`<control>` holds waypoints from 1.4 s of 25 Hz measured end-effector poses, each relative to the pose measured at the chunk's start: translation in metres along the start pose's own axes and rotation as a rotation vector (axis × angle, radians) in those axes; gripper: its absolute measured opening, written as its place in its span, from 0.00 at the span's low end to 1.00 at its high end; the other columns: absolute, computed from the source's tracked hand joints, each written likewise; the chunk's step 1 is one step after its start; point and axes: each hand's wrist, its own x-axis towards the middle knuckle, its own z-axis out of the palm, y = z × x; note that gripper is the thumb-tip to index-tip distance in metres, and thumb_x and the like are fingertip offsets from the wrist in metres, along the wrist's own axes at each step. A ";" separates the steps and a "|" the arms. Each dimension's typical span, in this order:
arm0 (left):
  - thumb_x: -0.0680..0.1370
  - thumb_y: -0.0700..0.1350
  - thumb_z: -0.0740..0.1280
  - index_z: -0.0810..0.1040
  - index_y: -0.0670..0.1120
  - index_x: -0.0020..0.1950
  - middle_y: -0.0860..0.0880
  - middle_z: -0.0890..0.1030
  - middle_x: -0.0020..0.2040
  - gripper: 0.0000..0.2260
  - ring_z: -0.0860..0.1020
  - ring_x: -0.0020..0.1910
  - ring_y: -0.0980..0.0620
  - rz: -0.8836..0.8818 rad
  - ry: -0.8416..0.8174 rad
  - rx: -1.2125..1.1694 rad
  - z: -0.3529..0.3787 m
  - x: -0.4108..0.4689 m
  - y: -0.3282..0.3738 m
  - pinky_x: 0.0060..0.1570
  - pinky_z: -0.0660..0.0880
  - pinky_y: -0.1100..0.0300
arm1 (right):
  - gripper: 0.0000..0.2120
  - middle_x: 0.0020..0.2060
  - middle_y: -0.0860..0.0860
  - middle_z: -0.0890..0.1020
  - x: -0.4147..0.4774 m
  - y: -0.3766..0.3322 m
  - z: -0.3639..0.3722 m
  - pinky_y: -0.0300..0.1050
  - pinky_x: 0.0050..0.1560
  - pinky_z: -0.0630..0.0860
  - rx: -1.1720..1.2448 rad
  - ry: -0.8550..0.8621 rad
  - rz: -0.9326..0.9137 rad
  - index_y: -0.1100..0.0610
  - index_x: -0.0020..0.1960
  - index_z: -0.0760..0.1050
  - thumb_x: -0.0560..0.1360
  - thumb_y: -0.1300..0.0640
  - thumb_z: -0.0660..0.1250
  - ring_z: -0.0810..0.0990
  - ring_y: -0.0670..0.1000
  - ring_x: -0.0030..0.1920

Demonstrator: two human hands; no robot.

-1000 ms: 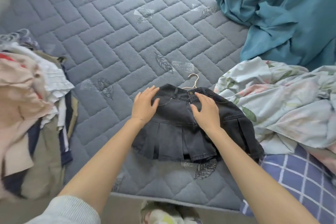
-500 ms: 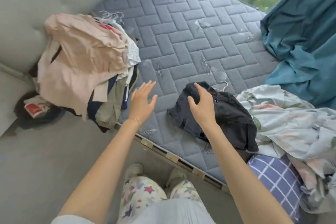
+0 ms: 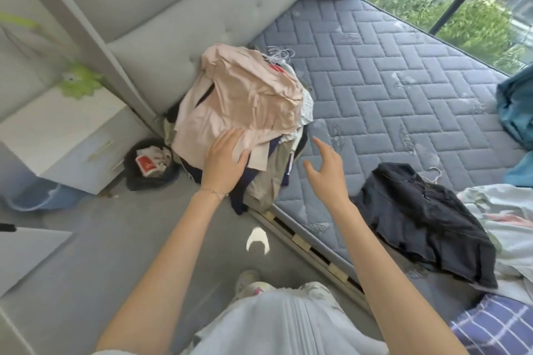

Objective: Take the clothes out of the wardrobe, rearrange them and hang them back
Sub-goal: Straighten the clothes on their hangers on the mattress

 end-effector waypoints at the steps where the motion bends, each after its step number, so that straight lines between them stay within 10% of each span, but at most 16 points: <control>1: 0.81 0.45 0.63 0.67 0.46 0.74 0.49 0.66 0.75 0.21 0.61 0.75 0.50 0.000 0.021 -0.009 -0.014 0.007 -0.010 0.75 0.57 0.51 | 0.26 0.71 0.51 0.70 0.007 -0.014 0.010 0.45 0.70 0.62 -0.004 0.007 -0.017 0.55 0.75 0.64 0.79 0.58 0.65 0.65 0.51 0.71; 21: 0.80 0.46 0.63 0.68 0.46 0.73 0.48 0.68 0.73 0.21 0.63 0.74 0.47 0.014 0.021 0.260 -0.080 0.245 -0.139 0.72 0.58 0.52 | 0.26 0.71 0.52 0.70 0.246 -0.092 0.106 0.51 0.72 0.61 -0.143 -0.027 0.017 0.55 0.73 0.67 0.76 0.61 0.66 0.65 0.55 0.72; 35: 0.78 0.43 0.66 0.68 0.42 0.73 0.43 0.69 0.72 0.23 0.65 0.73 0.45 0.173 -0.399 0.190 0.011 0.497 -0.221 0.72 0.60 0.48 | 0.26 0.68 0.55 0.73 0.412 -0.050 0.166 0.50 0.68 0.66 -0.232 0.106 0.293 0.57 0.72 0.69 0.73 0.64 0.63 0.70 0.56 0.69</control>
